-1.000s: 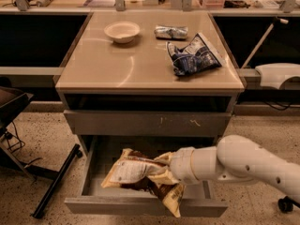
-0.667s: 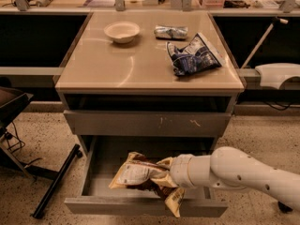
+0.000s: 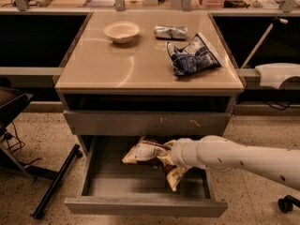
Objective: Place brown chip bag into middle drawer
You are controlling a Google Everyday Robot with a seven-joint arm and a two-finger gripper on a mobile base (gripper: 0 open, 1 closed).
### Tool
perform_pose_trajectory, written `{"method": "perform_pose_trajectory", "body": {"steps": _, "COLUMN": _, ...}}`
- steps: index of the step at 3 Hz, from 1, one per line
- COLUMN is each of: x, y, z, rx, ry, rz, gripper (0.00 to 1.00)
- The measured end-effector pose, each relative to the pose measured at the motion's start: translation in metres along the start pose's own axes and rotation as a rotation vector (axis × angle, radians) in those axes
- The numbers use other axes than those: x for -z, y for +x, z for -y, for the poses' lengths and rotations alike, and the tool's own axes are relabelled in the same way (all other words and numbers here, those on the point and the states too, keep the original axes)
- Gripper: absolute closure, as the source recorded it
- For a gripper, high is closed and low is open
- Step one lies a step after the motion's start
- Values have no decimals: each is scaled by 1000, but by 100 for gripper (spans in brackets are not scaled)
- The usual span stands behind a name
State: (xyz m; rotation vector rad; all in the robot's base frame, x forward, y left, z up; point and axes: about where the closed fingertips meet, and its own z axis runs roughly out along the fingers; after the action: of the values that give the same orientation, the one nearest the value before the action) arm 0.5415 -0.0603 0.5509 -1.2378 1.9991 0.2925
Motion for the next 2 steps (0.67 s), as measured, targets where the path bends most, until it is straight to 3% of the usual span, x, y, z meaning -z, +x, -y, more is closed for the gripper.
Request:
{"method": "perform_pose_trajectory", "body": {"steps": 1, "x": -7, "y": -1, "z": 1, "rx": 16, "ry": -5, "rz": -11, "gripper": 100}}
{"method": "perform_pose_trajectory", "body": {"steps": 2, "x": -11, "y": 31, "z": 7, "rx": -13, "ry": 17, "rz": 2, "gripper": 100}}
